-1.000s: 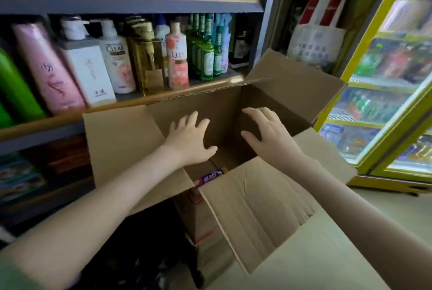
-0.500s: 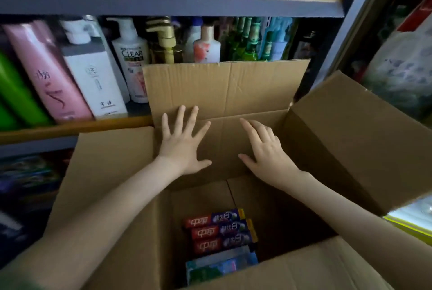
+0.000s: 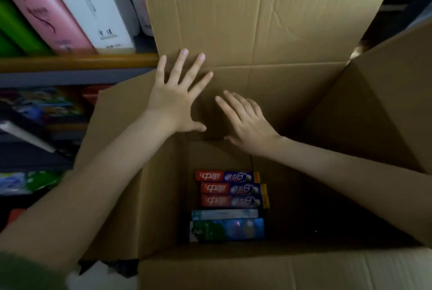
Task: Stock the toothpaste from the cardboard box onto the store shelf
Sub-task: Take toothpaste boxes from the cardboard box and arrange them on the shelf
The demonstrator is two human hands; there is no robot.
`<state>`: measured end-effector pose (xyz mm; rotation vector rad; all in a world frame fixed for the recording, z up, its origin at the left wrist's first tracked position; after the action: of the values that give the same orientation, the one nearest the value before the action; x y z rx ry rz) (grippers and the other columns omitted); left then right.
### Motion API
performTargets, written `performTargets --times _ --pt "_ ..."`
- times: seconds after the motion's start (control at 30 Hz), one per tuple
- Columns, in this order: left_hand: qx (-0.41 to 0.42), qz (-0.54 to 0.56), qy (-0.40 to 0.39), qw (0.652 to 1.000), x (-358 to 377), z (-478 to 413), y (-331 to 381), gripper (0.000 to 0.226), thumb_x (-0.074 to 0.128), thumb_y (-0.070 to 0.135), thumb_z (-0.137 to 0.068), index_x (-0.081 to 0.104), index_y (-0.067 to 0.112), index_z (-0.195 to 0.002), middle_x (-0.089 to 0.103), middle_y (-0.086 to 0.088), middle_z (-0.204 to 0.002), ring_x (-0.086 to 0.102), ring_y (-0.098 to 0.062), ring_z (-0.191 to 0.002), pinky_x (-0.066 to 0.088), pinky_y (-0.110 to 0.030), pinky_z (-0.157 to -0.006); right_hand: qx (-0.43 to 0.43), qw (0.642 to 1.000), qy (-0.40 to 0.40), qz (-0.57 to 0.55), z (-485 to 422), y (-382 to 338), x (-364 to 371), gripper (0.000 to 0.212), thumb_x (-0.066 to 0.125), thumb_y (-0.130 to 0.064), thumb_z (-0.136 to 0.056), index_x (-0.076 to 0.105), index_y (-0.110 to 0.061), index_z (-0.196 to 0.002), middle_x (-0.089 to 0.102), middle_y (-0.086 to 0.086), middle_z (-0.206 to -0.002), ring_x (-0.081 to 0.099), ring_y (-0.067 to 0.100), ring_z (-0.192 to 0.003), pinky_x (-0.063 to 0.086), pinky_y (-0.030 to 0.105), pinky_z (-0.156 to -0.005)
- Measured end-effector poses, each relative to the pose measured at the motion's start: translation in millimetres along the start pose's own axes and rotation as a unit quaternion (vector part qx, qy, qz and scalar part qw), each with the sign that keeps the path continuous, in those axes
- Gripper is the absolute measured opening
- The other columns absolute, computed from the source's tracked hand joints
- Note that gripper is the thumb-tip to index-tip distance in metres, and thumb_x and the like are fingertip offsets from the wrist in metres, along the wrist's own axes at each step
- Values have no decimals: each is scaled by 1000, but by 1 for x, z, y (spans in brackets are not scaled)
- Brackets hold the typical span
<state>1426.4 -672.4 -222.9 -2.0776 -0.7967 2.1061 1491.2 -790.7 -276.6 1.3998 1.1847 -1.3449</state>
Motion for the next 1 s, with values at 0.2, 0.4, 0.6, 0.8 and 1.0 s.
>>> performTargets --times 0.2,0.4,0.6,0.8,1.0 --pt "-7 -48 -33 998 4 -1 0 123 43 89 -68 -23 26 -149 -36 -10 -153 -25 -39 -142 -9 -61 -112 -76 984 -162 -7 23 -17 90 108 61 -51 -86 -23 -23 -147 -8 9 -160 -1 26 -147 4 43 -116" --pt "-7 -49 -35 998 7 -1 -1 126 47 87 -67 -29 24 -146 -46 -9 -143 -27 -40 -141 -9 -62 -112 -84 918 -386 -40 62 -19 177 110 62 -63 -80 -13 -28 -151 9 6 -159 18 28 -141 23 45 -110" --pt "-6 -50 -28 998 4 1 0 126 49 85 -68 -25 24 -148 -33 -12 -154 -24 -41 -142 -8 -62 -112 -14 887 -436 -150 64 0 192 100 64 -54 -83 -2 -22 -152 13 5 -158 18 24 -141 28 42 -111" --pt "-8 -50 -32 998 1 2 1 124 52 82 -70 -23 24 -150 -33 -11 -155 -24 -41 -142 -10 -62 -111 -31 892 -436 -118 56 6 193 89 57 -49 -90 2 -19 -153 18 7 -157 22 25 -140 30 43 -112" --pt "-13 -44 -48 998 3 1 1 123 52 81 -72 -26 25 -149 -37 -10 -153 -29 -40 -141 -12 -62 -111 -52 911 -408 24 44 16 189 100 69 -35 -85 -3 -18 -153 13 9 -158 18 31 -143 28 47 -112"
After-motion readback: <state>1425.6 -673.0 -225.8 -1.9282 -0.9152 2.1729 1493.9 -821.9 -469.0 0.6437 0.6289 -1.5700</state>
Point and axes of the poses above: each hand's wrist, its own z-axis away from the middle knuckle, its own x-axis out of the palm, y = z × x, the point moved 8 cm from there along -z, towards the middle knuckle
